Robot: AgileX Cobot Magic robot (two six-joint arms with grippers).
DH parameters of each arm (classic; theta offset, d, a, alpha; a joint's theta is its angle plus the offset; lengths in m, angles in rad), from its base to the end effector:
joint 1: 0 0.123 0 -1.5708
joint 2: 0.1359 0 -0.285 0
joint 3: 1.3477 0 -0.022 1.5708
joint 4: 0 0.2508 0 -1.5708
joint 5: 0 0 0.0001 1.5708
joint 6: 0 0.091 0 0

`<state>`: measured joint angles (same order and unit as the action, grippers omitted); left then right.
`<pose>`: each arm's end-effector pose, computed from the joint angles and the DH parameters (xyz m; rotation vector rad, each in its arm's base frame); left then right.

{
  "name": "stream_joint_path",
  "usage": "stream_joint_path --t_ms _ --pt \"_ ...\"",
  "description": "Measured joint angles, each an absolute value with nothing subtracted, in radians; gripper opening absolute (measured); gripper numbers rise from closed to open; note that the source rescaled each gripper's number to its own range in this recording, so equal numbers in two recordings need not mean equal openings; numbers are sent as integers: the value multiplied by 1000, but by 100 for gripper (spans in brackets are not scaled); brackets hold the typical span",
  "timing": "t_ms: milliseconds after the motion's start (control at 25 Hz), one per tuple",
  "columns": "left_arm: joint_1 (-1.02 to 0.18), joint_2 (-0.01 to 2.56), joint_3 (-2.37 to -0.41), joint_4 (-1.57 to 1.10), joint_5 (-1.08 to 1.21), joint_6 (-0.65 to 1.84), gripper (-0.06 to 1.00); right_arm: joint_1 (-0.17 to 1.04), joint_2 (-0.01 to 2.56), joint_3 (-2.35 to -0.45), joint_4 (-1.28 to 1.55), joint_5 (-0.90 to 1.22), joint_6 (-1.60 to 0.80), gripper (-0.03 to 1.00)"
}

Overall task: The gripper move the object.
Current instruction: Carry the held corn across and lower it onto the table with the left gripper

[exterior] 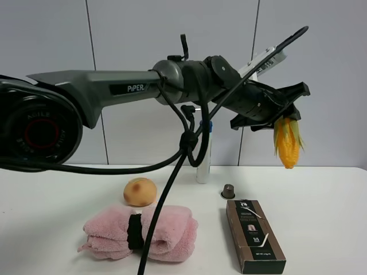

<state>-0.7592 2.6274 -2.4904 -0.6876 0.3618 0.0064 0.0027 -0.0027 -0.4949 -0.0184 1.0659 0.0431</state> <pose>0.4212 -0.4280 0.2086 0.2814 2.0558 -1.1314 -0.0049 -0.0015 0.2755 0.0423 2.0513 0.0064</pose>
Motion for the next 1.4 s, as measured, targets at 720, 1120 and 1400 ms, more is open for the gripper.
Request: stream_joint_path --t_ms 720,1120,1400 --pt "-731 2723 -2490 -734 292 -74 0 3 -3 -495 -18 1066 43 100" --pt "-731 2777 -2490 -754 265 -115 0 3 -3 -495 -18 1066 43 100" --pt "-731 2793 -2490 -756 221 -119 0 3 -3 -495 -18 1066 43 100"
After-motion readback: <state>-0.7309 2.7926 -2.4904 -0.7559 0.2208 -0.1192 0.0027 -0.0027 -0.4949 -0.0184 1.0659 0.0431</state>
